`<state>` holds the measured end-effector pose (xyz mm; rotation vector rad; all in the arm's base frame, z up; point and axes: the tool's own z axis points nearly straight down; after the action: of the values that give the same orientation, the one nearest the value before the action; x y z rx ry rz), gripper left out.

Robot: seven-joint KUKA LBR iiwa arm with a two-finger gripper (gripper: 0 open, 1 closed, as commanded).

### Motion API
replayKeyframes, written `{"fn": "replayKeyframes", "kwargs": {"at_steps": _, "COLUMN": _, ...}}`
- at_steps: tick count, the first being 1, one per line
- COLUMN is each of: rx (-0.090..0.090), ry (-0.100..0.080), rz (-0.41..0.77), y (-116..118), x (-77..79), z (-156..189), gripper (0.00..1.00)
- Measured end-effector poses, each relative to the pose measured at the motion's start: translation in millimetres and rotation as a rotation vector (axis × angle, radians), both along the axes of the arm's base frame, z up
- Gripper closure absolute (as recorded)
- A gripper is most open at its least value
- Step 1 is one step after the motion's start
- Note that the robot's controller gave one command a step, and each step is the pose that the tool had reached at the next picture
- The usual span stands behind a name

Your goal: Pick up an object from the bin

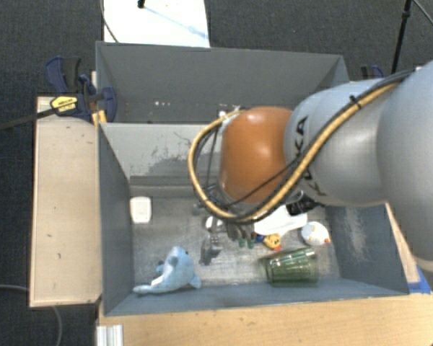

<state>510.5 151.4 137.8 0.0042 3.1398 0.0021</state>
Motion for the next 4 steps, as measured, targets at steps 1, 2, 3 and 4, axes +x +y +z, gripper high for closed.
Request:
{"fn": "replayKeyframes", "kwargs": {"at_steps": 1, "rx": -0.001, "ry": -0.007, "rz": 0.215, "y": 45, "x": -20.0, "z": -44, "gripper": 0.00}}
{"fn": "replayKeyframes", "kwargs": {"at_steps": 2, "rx": 0.000, "ry": 0.002, "rz": 0.232, "y": 64, "x": -22.9, "z": -42, "gripper": 0.00}}
{"fn": "replayKeyframes", "kwargs": {"at_steps": 3, "rx": -0.001, "ry": 0.000, "rz": 0.476, "y": 69, "x": -28.0, "z": -32, "gripper": 0.00}}
{"fn": "replayKeyframes", "kwargs": {"at_steps": 4, "rx": -0.001, "ry": -0.002, "rz": 0.584, "y": 68, "x": -23.1, "z": -65, "gripper": 0.00}}
